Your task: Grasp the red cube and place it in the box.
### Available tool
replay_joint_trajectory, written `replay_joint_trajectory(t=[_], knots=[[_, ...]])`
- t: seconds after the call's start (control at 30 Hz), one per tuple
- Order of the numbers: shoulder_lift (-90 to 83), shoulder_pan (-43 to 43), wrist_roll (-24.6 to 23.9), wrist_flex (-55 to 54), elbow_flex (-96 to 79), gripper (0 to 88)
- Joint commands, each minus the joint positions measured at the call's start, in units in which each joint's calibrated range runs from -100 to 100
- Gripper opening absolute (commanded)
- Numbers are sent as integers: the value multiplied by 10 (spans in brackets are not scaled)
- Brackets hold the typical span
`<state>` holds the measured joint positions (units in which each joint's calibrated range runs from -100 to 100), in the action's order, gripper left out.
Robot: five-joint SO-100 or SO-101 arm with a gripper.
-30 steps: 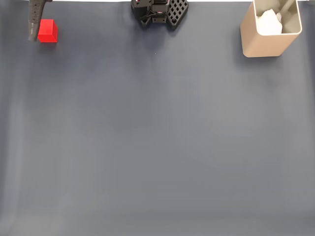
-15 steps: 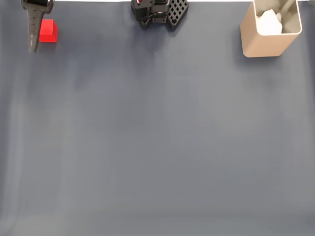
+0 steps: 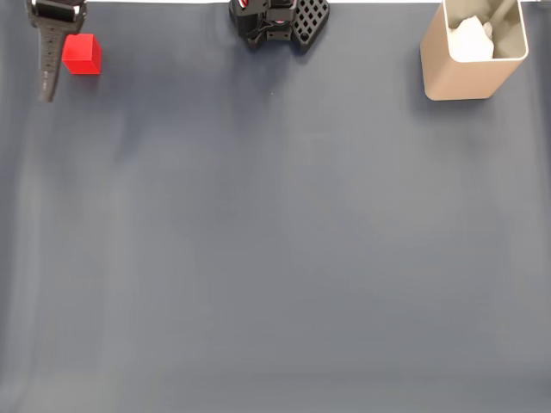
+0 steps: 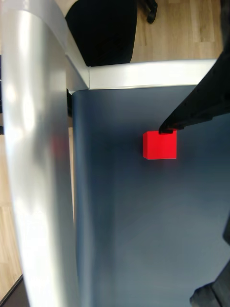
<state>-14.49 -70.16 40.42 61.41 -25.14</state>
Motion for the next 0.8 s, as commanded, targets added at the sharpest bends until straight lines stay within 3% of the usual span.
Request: replay_joint_trajectory(t=[0.0, 0.77], knots=[[9, -8, -4, -6, 50, 653], [43, -44, 2, -13, 79, 661]])
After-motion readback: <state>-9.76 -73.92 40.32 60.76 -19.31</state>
